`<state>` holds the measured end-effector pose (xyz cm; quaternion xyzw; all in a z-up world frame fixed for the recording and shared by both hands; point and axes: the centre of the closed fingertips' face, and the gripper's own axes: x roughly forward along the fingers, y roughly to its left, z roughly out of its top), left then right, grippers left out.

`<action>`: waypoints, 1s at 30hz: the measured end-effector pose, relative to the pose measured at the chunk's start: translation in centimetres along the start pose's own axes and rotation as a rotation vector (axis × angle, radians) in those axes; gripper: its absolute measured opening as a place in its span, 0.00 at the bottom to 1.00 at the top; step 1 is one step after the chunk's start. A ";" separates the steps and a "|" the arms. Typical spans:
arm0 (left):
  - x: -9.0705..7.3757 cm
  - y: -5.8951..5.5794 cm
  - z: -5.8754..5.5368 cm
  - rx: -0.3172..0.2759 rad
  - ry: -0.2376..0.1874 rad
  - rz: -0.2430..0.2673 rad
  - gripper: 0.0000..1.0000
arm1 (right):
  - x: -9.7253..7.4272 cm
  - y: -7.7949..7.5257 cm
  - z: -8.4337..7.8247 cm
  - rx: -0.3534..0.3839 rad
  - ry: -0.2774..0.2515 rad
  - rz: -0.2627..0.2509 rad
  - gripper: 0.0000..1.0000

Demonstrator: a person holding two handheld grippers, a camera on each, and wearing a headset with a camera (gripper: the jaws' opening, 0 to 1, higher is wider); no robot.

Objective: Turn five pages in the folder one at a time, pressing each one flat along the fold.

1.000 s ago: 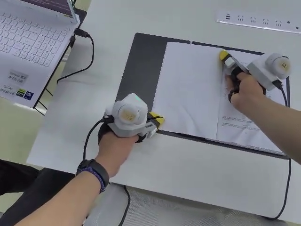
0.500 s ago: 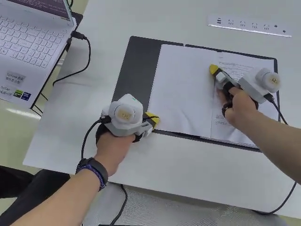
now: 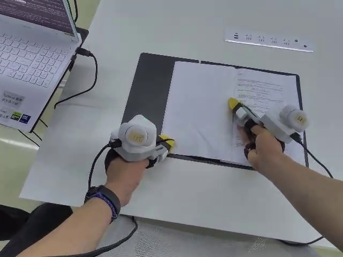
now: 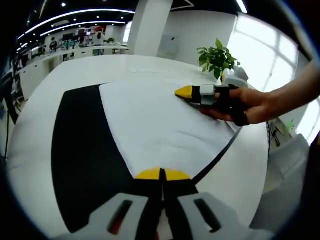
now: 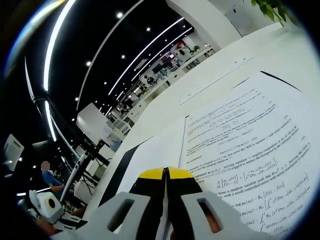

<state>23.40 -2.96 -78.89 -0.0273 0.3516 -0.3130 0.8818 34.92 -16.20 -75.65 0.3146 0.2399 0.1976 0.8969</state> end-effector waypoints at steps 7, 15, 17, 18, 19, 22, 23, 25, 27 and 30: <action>0.0 0.0 0.0 -0.003 -0.008 0.002 0.00 | -1.8 0.3 -1.2 0.037 0.002 0.004 0.00; 0.0 0.0 0.0 0.000 -0.007 0.000 0.00 | -3.6 0.7 -2.8 0.025 0.027 0.019 0.00; -0.1 0.0 0.0 0.001 -0.008 -0.002 0.00 | -3.5 0.2 -2.9 0.021 0.037 0.023 0.00; -0.1 0.0 0.0 0.001 -0.007 -0.002 0.00 | -3.8 0.3 -3.1 0.022 0.042 0.027 0.00; -0.1 0.0 0.0 0.001 -0.007 -0.002 0.00 | -4.0 0.3 -3.3 0.025 0.045 0.028 0.00; -0.1 0.0 -0.1 -0.001 -0.008 -0.002 0.00 | -4.6 0.3 -3.9 0.014 0.058 0.036 0.00; -0.1 0.0 0.0 0.000 -0.008 -0.004 0.00 | -4.8 0.3 -4.1 0.013 0.063 0.038 0.00; -0.1 -0.1 0.0 0.002 -0.009 -0.005 0.00 | -5.2 0.3 -4.5 0.001 0.076 0.043 0.00; -0.1 -0.1 0.0 0.004 -0.009 -0.004 0.00 | -5.6 0.1 -4.8 0.003 0.080 0.044 0.00; 0.0 -0.1 0.0 0.003 -0.011 -0.005 0.00 | -6.2 0.1 -5.2 0.008 0.078 0.042 0.00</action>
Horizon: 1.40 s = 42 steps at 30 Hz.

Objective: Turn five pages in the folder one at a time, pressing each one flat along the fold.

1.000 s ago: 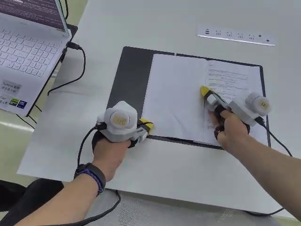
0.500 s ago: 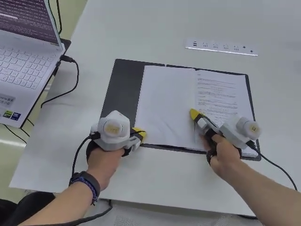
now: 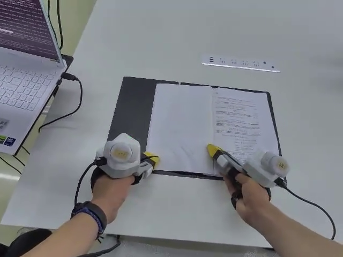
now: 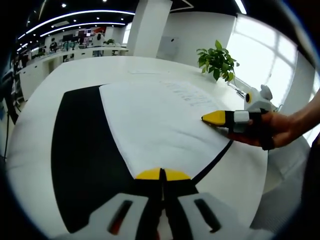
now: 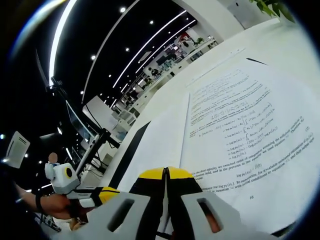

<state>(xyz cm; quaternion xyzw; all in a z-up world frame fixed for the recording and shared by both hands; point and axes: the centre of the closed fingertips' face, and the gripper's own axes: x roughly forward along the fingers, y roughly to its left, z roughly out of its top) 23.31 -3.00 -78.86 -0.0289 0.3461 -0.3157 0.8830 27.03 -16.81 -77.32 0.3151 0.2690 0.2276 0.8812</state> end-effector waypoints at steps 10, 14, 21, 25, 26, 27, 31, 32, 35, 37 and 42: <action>-0.1 0.0 0.0 0.001 -0.006 -0.004 0.00 | -1.9 0.6 -2.1 -0.012 0.026 0.012 0.00; -0.1 0.0 0.0 0.000 -0.006 -0.005 0.00 | -2.6 0.8 -2.8 -0.015 0.035 0.016 0.00; -0.3 -0.1 0.0 0.001 -0.005 -0.004 0.00 | -3.4 0.9 -3.3 0.006 0.034 0.009 0.00; -0.3 -0.1 0.0 -0.004 -0.002 -0.005 0.00 | -3.4 0.9 -3.4 0.006 0.040 0.003 0.00; -0.3 -0.1 0.0 -0.010 -0.001 -0.005 0.00 | -3.4 0.9 -3.4 0.007 0.042 0.001 0.00; -0.3 0.0 0.1 -0.029 0.001 -0.005 0.00 | -3.4 0.9 -3.4 0.009 0.044 0.000 0.00; -0.3 -0.1 0.1 -0.026 0.013 -0.006 0.00 | -3.5 0.9 -3.4 0.029 0.059 -0.014 0.00; -0.3 -0.1 0.1 -0.025 0.016 -0.005 0.00 | -3.5 0.9 -3.4 0.032 0.061 -0.016 0.00; -0.3 -0.3 0.1 -0.007 0.034 0.002 0.00 | -3.6 1.2 -3.2 0.029 0.065 -0.001 0.00; -0.3 -0.8 0.1 -0.004 0.044 -0.003 0.03 | -4.0 2.0 -3.1 0.028 0.069 0.026 0.00; -1.2 -1.9 0.9 0.003 0.038 0.011 0.08 | -5.3 2.3 -2.3 0.021 0.056 0.037 0.03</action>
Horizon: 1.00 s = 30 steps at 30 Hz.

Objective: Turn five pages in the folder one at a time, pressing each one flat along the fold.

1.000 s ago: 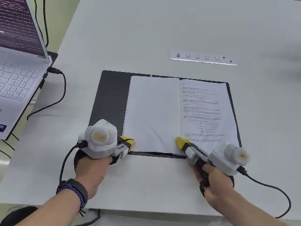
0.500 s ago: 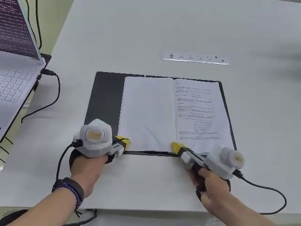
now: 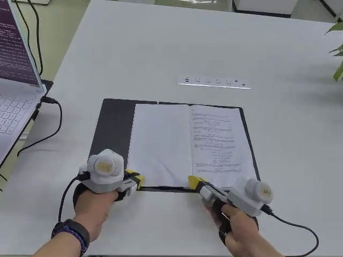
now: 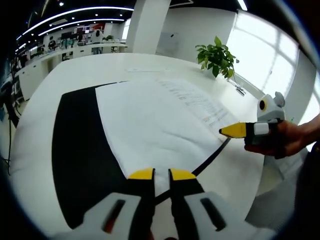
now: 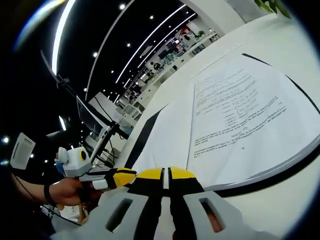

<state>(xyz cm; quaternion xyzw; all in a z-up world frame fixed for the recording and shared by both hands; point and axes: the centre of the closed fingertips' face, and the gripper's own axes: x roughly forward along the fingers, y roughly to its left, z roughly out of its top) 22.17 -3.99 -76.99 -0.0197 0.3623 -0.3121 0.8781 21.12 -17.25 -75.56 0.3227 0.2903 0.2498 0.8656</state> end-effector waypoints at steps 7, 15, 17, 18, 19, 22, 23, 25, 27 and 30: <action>-1.7 -1.5 2.1 0.002 -0.053 0.020 0.12 | -2.4 -0.7 1.6 -0.068 0.020 -0.004 0.11; -3.4 -1.7 3.3 -0.002 -0.096 0.073 0.19 | -5.4 -1.6 4.3 -0.149 0.012 -0.030 0.20; -3.8 -1.8 3.5 -0.002 -0.101 0.084 0.20 | -6.0 -1.8 4.9 -0.159 0.003 -0.033 0.21; -4.1 -1.8 3.8 -0.001 -0.106 0.092 0.21 | -6.6 -2.1 5.2 -0.170 0.000 -0.036 0.22; -4.3 -1.9 3.9 0.002 -0.109 0.097 0.22 | -6.9 -2.2 5.4 -0.177 -0.001 -0.040 0.23; -5.0 -2.2 4.8 0.015 -0.126 0.105 0.25 | -7.8 -2.4 5.9 -0.207 0.004 -0.046 0.27; -5.3 -2.4 5.3 0.028 -0.138 0.109 0.26 | -8.1 -2.4 6.1 -0.216 0.005 -0.048 0.28; -5.6 -2.6 5.8 0.058 -0.147 0.108 0.28 | -8.7 -2.6 6.4 -0.240 0.009 -0.048 0.29; -6.1 -2.7 6.2 0.067 -0.151 0.111 0.30 | -9.3 -2.8 6.5 -0.269 0.020 -0.052 0.31; -7.0 -2.8 7.0 0.083 -0.168 0.118 0.33 | -10.0 -3.0 6.6 -0.301 0.039 -0.052 0.34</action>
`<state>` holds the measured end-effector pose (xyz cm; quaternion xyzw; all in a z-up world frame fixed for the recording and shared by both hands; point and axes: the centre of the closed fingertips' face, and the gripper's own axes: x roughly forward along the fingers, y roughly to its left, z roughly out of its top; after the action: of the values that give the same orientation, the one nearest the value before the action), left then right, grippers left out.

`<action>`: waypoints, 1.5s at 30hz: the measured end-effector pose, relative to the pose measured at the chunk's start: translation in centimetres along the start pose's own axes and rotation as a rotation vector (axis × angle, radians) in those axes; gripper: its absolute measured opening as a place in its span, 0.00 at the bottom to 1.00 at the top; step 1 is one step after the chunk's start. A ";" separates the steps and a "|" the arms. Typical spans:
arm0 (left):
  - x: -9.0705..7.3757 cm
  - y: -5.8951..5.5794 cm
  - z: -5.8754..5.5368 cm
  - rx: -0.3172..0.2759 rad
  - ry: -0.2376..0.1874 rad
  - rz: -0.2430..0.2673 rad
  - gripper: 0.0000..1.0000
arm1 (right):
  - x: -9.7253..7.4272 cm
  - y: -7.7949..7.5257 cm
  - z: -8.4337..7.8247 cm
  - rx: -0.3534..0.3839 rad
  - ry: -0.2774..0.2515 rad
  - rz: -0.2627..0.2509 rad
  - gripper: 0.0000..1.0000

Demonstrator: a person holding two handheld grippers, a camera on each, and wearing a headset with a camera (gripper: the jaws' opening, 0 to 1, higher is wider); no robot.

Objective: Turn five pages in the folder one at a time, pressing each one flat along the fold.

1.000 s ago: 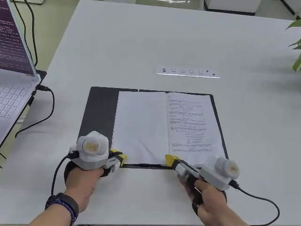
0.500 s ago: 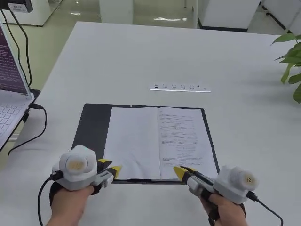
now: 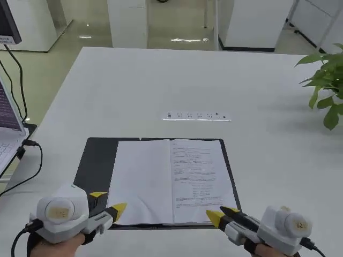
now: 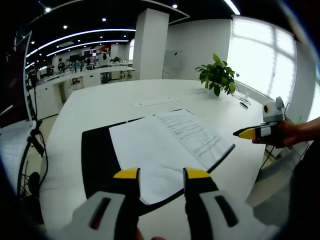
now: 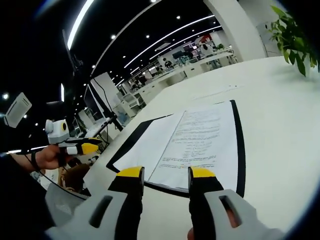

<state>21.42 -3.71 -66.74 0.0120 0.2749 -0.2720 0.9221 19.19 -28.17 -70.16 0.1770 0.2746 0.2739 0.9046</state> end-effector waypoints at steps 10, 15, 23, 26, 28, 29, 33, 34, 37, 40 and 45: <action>-2.3 -0.5 1.0 0.054 0.002 0.006 0.46 | -3.1 -0.9 1.4 -0.045 -0.031 0.004 0.44; -3.0 -0.7 0.6 0.044 0.002 0.022 0.50 | -4.3 -1.1 1.5 -0.082 -0.025 -0.011 0.48; -3.4 -1.8 -0.1 0.024 0.005 0.032 0.57 | -5.5 -1.1 0.7 -0.095 -0.013 -0.021 0.55; -3.4 -2.5 -0.4 0.025 0.007 0.027 0.59 | -5.6 -0.7 0.0 -0.102 0.011 -0.012 0.58; -3.4 -2.9 -0.8 0.026 0.014 0.024 0.61 | -5.8 -0.7 -0.3 -0.102 0.016 -0.015 0.60; -3.4 -3.2 -0.9 0.021 0.012 0.018 0.61 | -5.9 -0.7 -0.4 -0.100 0.014 -0.016 0.60; -3.6 -4.1 -1.6 0.027 0.023 0.007 0.63 | -6.4 -0.6 -0.7 -0.103 0.009 -0.023 0.61; -3.7 -4.3 -1.7 0.028 0.026 0.002 0.63 | -6.5 -0.6 -0.8 -0.105 0.011 -0.024 0.61; -3.7 -4.4 -1.8 0.027 0.030 -0.001 0.65 | -6.8 -0.7 -1.1 -0.103 0.012 -0.030 0.62; -3.8 -4.3 -1.5 0.025 0.020 0.001 0.66 | -7.1 -1.0 -1.3 -0.094 0.005 -0.041 0.64; -3.3 -4.7 -1.0 0.022 0.012 -0.021 0.70 | -7.5 -1.2 -1.2 -0.059 -0.016 -0.052 0.66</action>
<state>16.26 -5.91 -65.28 0.0210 0.2775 -0.2846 0.9174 13.77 -33.36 -68.66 0.1453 0.2635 0.2567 0.9184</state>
